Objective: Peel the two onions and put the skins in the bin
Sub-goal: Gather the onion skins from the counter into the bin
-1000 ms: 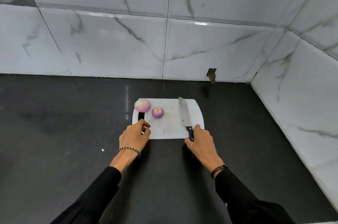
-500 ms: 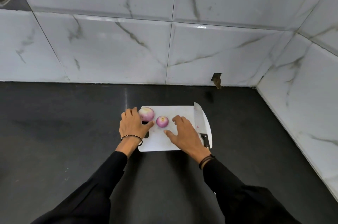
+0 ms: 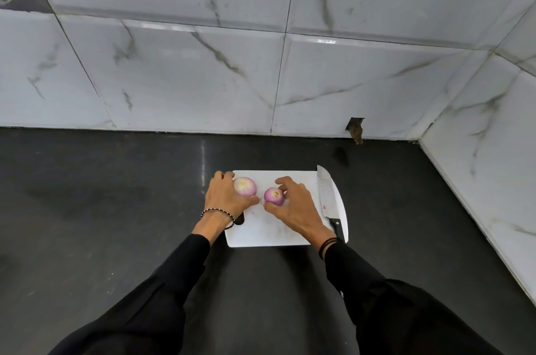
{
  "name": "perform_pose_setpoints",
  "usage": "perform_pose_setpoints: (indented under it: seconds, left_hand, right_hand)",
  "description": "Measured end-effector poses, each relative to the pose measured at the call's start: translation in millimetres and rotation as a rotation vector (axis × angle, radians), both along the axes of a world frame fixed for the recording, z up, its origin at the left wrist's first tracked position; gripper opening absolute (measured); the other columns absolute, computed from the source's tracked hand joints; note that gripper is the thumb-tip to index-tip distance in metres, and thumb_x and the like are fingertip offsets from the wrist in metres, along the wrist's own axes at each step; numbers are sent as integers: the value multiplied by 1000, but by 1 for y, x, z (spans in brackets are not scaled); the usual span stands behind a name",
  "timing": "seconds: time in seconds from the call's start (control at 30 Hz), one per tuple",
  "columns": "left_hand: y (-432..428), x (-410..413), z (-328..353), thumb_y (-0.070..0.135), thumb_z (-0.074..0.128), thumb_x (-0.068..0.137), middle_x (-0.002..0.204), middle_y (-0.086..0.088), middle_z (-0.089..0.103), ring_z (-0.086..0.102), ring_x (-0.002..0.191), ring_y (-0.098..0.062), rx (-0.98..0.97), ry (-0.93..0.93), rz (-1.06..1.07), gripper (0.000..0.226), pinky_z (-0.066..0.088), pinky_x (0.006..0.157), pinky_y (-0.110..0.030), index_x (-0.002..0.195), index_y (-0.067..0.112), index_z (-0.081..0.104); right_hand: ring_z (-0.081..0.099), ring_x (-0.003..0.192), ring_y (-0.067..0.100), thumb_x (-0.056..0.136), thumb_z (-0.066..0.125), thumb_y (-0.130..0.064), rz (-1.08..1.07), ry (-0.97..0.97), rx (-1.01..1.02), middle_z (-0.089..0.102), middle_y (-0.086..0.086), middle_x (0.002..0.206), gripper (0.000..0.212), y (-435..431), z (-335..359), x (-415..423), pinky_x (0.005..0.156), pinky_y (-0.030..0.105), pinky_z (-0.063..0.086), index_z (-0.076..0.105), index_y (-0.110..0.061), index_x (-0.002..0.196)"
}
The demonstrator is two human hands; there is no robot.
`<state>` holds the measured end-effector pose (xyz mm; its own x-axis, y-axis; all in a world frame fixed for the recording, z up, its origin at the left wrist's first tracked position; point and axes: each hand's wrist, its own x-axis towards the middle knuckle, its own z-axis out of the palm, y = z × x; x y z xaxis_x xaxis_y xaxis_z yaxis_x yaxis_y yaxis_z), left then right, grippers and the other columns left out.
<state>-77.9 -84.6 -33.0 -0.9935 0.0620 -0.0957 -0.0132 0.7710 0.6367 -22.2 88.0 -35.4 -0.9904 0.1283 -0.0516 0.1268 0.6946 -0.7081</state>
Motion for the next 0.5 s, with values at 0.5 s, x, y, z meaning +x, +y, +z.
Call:
perform_pose_setpoints:
  seconds: [0.5]
  left_hand:
    - [11,21,-7,32,91,61,113,5,53,55,98,-14,258,58,-198,66,44,76,-18,113,24,51]
  right_hand:
    - [57,111,10,82,83,-25,48,19,-24,59,-3,127,59,29,-8,7,98,22,45,51,-19,132]
